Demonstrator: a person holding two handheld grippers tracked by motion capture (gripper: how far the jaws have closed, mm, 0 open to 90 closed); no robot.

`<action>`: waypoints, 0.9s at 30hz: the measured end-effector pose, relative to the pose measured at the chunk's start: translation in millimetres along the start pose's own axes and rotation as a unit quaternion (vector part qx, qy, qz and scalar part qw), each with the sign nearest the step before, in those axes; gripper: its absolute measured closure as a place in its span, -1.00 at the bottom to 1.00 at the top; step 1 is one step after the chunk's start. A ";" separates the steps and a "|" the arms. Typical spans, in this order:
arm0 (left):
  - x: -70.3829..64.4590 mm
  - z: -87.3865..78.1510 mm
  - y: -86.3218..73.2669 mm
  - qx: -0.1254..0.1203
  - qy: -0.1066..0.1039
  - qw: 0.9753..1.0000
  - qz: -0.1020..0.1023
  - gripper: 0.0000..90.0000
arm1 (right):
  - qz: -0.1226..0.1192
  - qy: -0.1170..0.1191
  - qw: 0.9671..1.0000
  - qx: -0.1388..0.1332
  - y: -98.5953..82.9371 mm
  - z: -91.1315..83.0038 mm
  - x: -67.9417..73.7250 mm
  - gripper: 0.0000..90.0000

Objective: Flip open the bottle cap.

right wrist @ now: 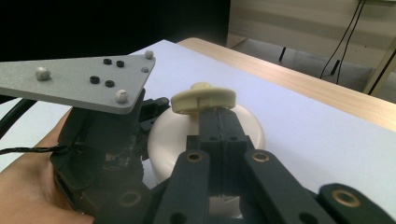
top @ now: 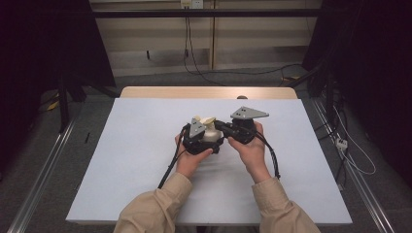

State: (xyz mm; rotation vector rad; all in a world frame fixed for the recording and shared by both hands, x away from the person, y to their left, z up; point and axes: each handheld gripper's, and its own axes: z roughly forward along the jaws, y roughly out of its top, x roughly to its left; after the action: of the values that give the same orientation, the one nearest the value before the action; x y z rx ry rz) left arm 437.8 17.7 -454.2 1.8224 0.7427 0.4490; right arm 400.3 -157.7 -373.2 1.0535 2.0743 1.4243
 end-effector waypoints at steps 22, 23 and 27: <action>-0.6 0.2 -0.1 0.000 0.001 1.000 0.000 -0.88 | -0.003 0.002 1.000 -0.004 2.9 6.2 -0.6 1.00; -0.7 0.2 -0.2 0.000 0.001 1.000 0.000 -0.88 | -0.004 0.001 1.000 -0.005 3.0 6.1 -0.8 1.00; -0.6 0.2 -0.1 0.000 0.002 1.000 0.000 -0.88 | -0.004 0.001 1.000 -0.005 2.9 5.6 -2.7 1.00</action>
State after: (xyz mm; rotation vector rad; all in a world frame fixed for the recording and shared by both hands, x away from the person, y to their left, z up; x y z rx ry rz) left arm 437.5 17.2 -454.4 1.8225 0.7440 0.4525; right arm 407.0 -155.8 -373.0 1.0390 2.0673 1.4313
